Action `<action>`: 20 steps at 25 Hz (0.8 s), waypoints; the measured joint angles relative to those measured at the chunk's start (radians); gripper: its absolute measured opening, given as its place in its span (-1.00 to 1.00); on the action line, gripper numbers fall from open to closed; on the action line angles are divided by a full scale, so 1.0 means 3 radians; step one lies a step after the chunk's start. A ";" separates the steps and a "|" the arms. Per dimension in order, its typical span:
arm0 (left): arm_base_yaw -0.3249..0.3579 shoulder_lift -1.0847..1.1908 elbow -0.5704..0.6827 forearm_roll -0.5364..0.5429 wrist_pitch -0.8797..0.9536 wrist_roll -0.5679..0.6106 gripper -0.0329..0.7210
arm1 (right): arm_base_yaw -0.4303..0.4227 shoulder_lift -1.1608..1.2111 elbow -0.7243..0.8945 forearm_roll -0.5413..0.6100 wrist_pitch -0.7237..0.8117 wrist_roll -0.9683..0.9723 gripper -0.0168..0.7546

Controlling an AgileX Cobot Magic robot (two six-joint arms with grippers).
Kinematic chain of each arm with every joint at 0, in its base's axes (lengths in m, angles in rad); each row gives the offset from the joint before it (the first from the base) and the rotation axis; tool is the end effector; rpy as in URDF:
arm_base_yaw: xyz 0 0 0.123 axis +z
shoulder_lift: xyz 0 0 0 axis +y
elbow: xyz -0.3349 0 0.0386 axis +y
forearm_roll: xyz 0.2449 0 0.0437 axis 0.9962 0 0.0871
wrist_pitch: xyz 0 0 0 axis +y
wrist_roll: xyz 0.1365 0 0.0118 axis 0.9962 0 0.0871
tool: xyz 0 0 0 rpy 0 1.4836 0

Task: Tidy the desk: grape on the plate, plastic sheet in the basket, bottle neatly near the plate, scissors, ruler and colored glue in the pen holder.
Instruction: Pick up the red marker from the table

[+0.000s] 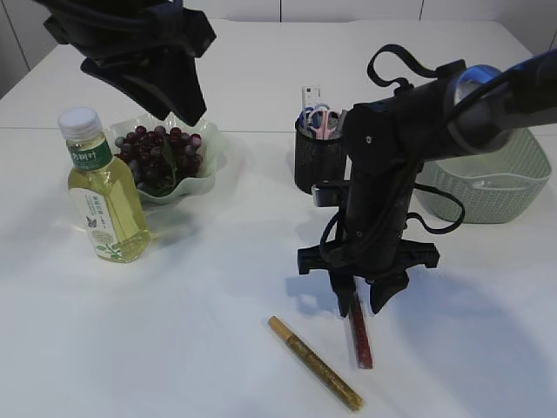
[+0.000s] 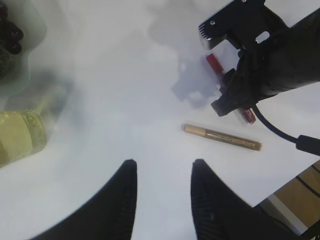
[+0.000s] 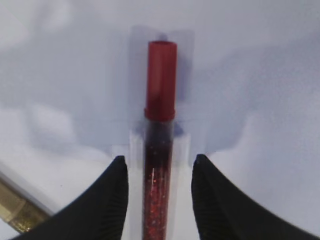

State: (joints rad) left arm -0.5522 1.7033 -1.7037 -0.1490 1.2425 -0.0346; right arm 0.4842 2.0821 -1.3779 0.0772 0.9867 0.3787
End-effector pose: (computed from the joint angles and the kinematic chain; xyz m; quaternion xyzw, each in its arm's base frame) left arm 0.3155 -0.2170 0.3697 0.2411 0.9455 -0.1303 0.1757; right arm 0.3570 0.1977 0.1343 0.0309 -0.9989 -0.0220 0.0282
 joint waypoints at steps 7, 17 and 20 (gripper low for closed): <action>0.0000 0.0000 0.0000 0.0021 0.0000 0.0000 -0.20 | 0.0000 0.0046 -0.0014 0.0008 -0.0015 0.0000 -0.06; 0.0000 0.0000 0.0000 0.0035 0.0000 0.0000 -0.20 | 0.0000 0.0046 -0.0014 0.0008 -0.0023 0.0000 -0.06; 0.0000 0.0000 0.0000 0.0035 0.0000 0.0000 -0.21 | 0.0000 0.0046 -0.0014 0.0008 -0.0031 0.0000 -0.06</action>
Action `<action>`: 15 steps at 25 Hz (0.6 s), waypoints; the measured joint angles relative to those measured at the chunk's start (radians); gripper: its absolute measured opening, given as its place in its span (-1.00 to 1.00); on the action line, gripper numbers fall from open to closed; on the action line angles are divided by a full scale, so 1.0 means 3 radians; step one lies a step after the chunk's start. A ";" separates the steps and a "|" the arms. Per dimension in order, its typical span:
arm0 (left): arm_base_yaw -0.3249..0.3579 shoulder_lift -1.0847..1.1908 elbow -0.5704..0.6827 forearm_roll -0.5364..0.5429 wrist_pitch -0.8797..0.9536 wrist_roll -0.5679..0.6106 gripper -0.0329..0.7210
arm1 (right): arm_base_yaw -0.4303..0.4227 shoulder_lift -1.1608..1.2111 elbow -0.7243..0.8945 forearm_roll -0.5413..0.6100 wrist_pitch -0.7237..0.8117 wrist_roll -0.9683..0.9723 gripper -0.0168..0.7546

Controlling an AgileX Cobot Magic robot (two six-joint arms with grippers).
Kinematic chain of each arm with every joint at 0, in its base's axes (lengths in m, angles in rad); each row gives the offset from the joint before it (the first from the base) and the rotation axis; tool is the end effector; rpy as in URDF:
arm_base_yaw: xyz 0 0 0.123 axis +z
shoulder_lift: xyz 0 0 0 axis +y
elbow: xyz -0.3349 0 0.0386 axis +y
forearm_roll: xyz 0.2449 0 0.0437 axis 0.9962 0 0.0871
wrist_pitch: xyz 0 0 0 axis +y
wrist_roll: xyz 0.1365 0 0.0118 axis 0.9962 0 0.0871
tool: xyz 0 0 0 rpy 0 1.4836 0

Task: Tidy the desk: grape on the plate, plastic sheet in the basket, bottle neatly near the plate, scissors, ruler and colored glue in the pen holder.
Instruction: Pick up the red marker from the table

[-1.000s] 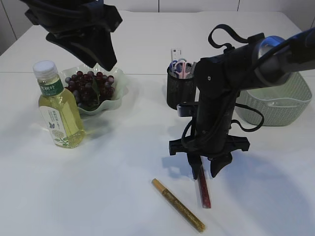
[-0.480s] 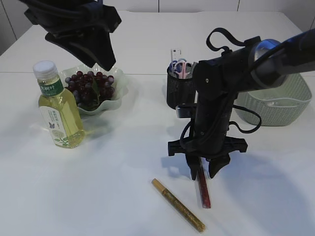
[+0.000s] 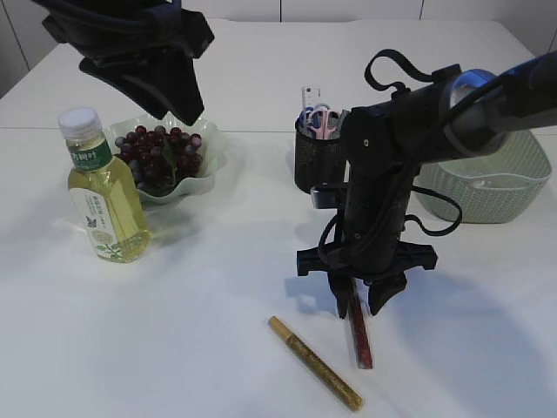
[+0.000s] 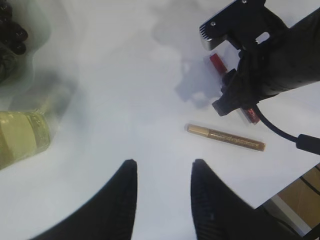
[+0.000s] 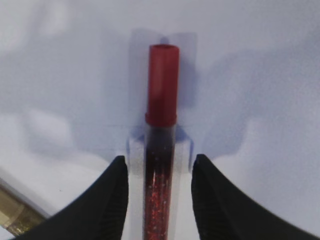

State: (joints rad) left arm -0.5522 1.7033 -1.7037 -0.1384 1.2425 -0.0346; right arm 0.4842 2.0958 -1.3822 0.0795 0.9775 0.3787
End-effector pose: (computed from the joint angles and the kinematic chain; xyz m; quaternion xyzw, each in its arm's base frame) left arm 0.3163 -0.2159 0.3695 0.2418 0.9457 -0.1253 0.1773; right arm 0.3592 0.1991 0.1295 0.0299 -0.9989 -0.0227 0.0286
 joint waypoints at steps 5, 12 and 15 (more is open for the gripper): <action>0.0000 0.0000 0.0000 0.0000 0.0000 0.0000 -0.21 | 0.0000 0.0000 0.0000 0.0000 0.0000 0.0000 -0.06; 0.0000 0.0000 0.0000 0.0005 0.0000 0.0000 -0.22 | 0.0000 0.0000 0.0000 0.0000 0.0006 0.0000 -0.30; 0.0000 0.0000 0.0000 0.0005 0.0000 0.0000 -0.22 | 0.0000 0.0000 0.0000 0.0000 0.0006 0.0000 -0.38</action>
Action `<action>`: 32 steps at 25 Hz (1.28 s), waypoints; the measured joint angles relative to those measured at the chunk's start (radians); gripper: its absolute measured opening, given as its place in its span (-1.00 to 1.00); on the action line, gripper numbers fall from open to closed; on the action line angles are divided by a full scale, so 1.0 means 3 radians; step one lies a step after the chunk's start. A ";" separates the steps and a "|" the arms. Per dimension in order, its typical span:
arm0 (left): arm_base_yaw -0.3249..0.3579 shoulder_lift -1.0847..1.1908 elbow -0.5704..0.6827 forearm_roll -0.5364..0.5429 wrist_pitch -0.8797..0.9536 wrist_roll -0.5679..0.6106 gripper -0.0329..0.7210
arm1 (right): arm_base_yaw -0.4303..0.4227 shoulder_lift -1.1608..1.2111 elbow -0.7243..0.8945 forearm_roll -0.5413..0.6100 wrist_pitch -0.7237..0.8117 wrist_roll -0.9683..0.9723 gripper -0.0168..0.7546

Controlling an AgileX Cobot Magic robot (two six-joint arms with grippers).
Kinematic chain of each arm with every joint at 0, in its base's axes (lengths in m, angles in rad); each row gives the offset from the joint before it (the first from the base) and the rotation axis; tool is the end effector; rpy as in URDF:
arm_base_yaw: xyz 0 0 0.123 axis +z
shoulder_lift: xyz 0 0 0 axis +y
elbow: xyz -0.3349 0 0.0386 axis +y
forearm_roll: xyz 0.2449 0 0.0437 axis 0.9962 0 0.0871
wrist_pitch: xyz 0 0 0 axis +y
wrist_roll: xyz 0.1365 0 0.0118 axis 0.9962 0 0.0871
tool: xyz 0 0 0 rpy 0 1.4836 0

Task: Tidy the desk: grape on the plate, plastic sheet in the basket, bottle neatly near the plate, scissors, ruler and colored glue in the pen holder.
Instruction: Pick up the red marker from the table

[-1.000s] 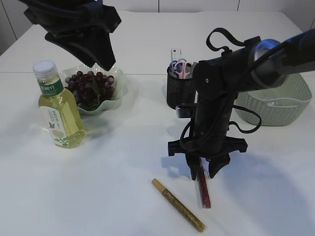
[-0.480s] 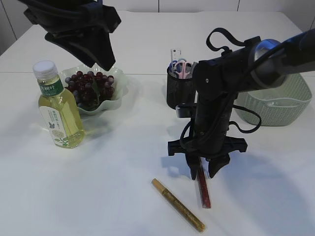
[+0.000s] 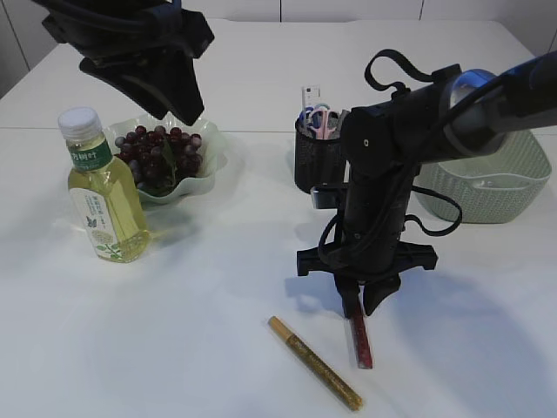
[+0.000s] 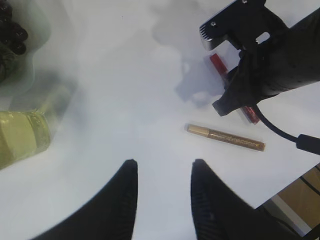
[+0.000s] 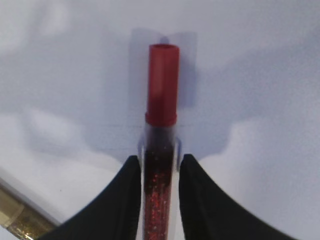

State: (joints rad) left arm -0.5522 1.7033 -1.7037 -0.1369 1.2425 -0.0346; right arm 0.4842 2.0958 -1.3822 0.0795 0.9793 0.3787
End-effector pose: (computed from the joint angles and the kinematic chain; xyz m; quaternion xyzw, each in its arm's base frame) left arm 0.3164 -0.2157 0.3695 0.2419 0.9458 -0.1246 0.1775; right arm 0.3589 0.1990 0.1296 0.0300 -0.9989 -0.0223 0.0295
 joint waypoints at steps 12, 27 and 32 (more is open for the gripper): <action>0.0000 0.0000 0.0000 0.0000 0.0000 0.0000 -0.22 | 0.0000 0.0000 0.0000 0.0000 0.0000 0.0000 -0.42; 0.0000 0.0000 0.0000 0.0000 0.0000 0.0000 -0.22 | 0.0000 0.0000 0.0000 0.0000 0.0000 0.0000 -0.62; 0.0000 0.0000 0.0000 0.0000 0.0000 0.0000 -0.22 | 0.0000 0.0000 0.0000 -0.0006 0.0000 -0.0061 -0.71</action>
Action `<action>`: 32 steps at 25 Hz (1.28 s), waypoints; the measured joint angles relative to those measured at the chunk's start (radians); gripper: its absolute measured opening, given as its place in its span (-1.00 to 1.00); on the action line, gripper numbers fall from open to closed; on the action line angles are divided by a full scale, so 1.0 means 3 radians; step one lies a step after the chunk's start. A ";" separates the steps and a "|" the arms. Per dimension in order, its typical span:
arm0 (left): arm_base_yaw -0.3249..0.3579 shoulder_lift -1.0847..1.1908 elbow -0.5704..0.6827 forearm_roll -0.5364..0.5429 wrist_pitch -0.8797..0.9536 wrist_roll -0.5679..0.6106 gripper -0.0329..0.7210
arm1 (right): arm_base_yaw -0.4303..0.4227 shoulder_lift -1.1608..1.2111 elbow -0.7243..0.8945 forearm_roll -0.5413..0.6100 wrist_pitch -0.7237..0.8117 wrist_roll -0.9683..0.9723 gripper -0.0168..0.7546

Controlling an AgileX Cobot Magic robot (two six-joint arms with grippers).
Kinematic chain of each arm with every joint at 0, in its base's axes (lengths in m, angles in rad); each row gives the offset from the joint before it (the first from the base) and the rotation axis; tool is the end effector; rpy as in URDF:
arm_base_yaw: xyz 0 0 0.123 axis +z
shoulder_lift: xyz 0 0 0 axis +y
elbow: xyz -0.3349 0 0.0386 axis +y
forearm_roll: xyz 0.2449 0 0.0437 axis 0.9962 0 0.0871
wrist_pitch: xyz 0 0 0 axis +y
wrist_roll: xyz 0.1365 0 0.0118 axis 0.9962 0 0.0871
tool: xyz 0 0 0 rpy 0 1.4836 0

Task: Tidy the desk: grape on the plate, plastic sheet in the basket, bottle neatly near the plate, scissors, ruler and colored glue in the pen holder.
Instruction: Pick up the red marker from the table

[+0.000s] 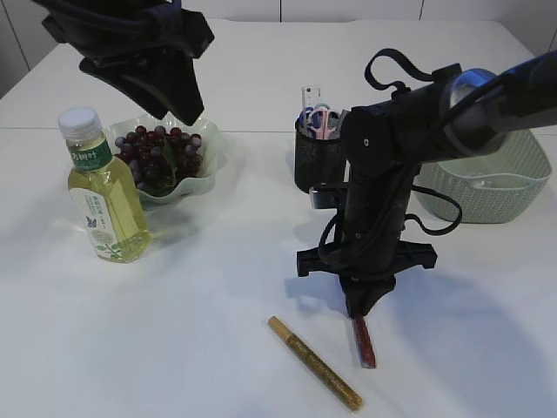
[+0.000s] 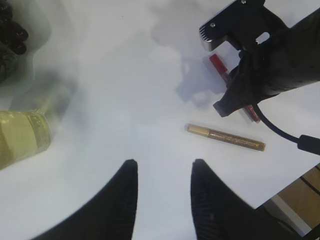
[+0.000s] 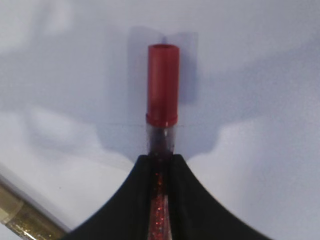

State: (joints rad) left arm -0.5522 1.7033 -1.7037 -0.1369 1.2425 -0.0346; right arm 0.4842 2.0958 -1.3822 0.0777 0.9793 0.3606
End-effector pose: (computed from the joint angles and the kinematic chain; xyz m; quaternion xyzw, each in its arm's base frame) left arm 0.3164 -0.2157 0.3695 0.2419 0.9458 -0.1246 0.1775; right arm 0.3590 0.1988 0.1295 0.0395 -0.9986 -0.0219 0.0290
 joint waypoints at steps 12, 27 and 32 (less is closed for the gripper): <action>0.0000 0.0000 0.0000 0.0000 0.0000 0.0000 -0.22 | 0.0000 0.0000 0.0000 -0.0081 0.0019 -0.0246 -0.72; 0.0000 0.0000 0.0000 0.0000 0.0000 -0.0033 -0.22 | 0.0000 -0.0219 0.0033 -0.0096 0.0269 -0.1011 -0.72; 0.0000 0.0000 0.0000 -0.0006 0.0000 -0.0033 -0.22 | 0.0000 -0.0389 0.0093 -0.0062 0.0295 -0.1146 -0.72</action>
State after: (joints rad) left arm -0.5522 1.7033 -1.7037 -0.1387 1.2425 -0.0444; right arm 0.4842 1.9791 -1.3542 0.0591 1.0677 0.0169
